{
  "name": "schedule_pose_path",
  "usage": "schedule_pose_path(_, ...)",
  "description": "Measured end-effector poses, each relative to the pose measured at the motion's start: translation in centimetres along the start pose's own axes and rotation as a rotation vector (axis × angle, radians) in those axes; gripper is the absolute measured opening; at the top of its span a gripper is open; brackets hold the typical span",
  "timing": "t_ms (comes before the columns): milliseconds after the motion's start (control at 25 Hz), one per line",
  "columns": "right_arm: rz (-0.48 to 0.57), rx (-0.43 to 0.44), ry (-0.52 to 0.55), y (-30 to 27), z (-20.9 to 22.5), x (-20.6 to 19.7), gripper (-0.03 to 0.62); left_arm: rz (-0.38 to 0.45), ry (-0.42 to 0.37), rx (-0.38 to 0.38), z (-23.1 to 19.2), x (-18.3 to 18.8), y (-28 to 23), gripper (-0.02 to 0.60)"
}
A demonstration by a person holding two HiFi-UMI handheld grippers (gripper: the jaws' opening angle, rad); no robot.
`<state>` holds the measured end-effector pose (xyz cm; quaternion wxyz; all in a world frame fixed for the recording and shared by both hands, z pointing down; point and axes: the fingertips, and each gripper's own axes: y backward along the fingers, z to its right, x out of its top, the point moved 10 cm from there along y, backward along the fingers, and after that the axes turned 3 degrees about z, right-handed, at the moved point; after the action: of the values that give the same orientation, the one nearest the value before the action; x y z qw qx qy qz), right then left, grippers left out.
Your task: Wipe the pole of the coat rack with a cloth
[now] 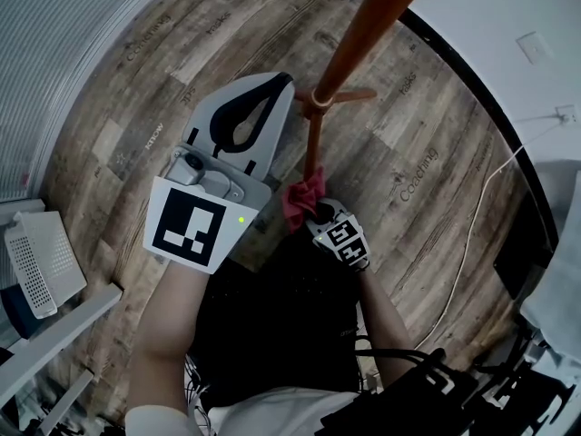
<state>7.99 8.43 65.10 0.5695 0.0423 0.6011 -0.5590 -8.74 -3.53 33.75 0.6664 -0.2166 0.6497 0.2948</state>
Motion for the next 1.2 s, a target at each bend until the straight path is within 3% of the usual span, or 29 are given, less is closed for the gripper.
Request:
schedule_pose_path(160, 0.060, 0.011, -0.032, 2.0, 0.4, 1.4, 0.094, 0.004, 0.013, -0.002, 0.0, 0.1, 0.1, 0.014)
schedule_pose_path(320, 0.168, -0.010, 0.011, 4.6, 1.7, 4.1, 0.094, 0.015, 0.014, -0.007, -0.1, 0.3, 0.1, 0.014)
schedule_pose_path(680, 0.340, -0.187, 0.115, 7.9, 6.3, 9.8, 0.094, 0.014, 0.006, -0.009, 0.1, 0.5, 0.2, 0.014)
schedule_pose_path(960, 0.393, -0.297, 0.166, 7.8, 9.3, 12.9, 0.094, 0.011, -0.034, -0.011, 0.2, 0.5, 0.1, 0.014)
schedule_pose_path(1200, 0.403, -0.342, 0.189, 7.1, 10.4, 14.4, 0.094, -0.010, -0.011, -0.014, 0.1, 0.1, 0.1, 0.014)
